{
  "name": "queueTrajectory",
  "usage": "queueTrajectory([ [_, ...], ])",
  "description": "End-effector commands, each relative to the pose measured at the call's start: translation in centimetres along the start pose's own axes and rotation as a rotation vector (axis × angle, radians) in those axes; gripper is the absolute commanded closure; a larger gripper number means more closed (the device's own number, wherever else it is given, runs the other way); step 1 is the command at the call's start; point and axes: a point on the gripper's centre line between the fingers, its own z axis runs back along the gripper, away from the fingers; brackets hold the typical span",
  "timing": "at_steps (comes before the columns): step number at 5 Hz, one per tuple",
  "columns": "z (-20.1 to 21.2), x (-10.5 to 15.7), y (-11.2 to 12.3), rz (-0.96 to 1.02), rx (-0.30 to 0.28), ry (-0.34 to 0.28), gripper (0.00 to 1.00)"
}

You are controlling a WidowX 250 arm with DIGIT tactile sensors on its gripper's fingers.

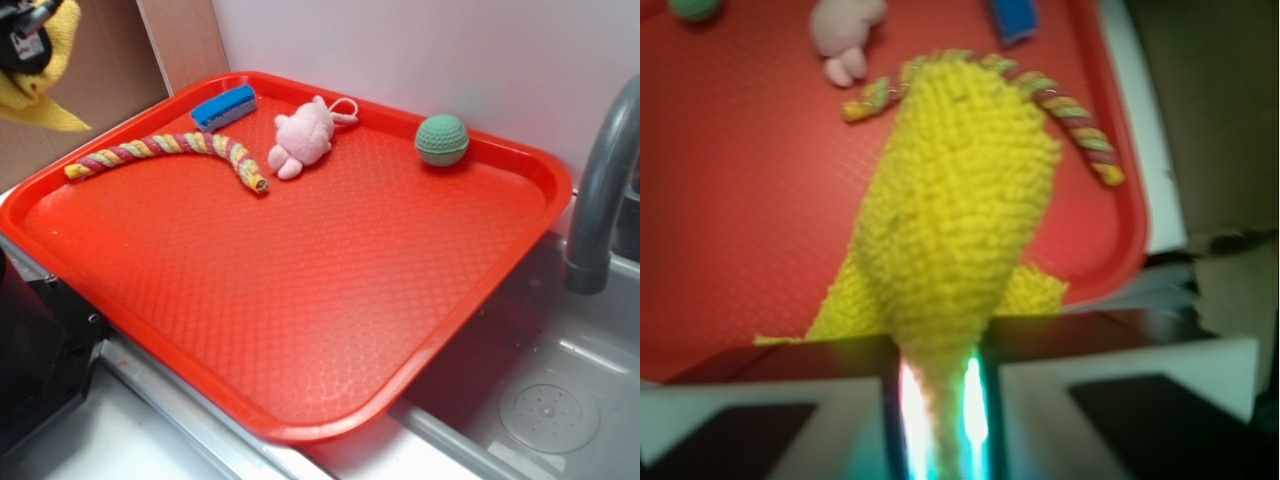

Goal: Grab the yellow cloth.

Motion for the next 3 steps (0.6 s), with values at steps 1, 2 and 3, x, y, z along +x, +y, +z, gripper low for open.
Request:
queueTrajectory([
  [1, 2.4, 5.6, -0.7, -0.087, -0.003, -0.078, 1.0],
  [2, 3.6, 6.7, -1.1, -0.086, 0.032, -0.097, 1.0],
  [3, 4.3, 6.8, -1.6, -0.07, 0.042, -0.118, 1.0],
])
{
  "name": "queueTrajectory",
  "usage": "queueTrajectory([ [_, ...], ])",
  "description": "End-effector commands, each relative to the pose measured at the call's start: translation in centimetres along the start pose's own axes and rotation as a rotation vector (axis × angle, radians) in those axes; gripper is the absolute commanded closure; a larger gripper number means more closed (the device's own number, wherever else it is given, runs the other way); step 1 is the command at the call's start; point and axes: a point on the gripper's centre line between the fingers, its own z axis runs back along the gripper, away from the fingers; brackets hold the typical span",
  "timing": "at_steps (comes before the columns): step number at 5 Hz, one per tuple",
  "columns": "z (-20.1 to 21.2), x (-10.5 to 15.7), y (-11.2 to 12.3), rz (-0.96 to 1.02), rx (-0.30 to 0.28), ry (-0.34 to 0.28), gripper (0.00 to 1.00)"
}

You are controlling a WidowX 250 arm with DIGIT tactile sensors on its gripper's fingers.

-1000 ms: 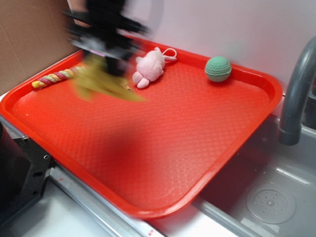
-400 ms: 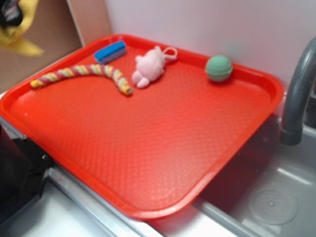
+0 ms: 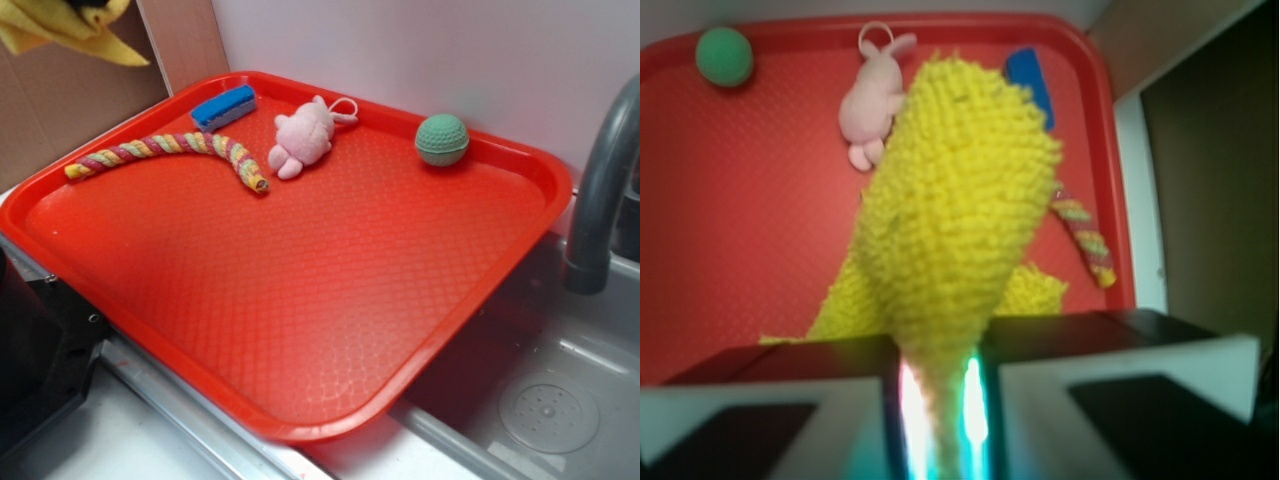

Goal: Grab the yellow cloth.

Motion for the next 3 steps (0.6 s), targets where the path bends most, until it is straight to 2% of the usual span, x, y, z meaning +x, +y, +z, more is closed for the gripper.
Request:
queueTrajectory([
  [1, 2.0, 0.7, -1.3, 0.058, 0.042, -0.074, 1.0],
  [2, 3.0, 0.7, -2.3, 0.074, 0.011, -0.121, 1.0],
  [3, 2.2, 0.7, -2.2, 0.085, 0.032, -0.086, 1.0],
])
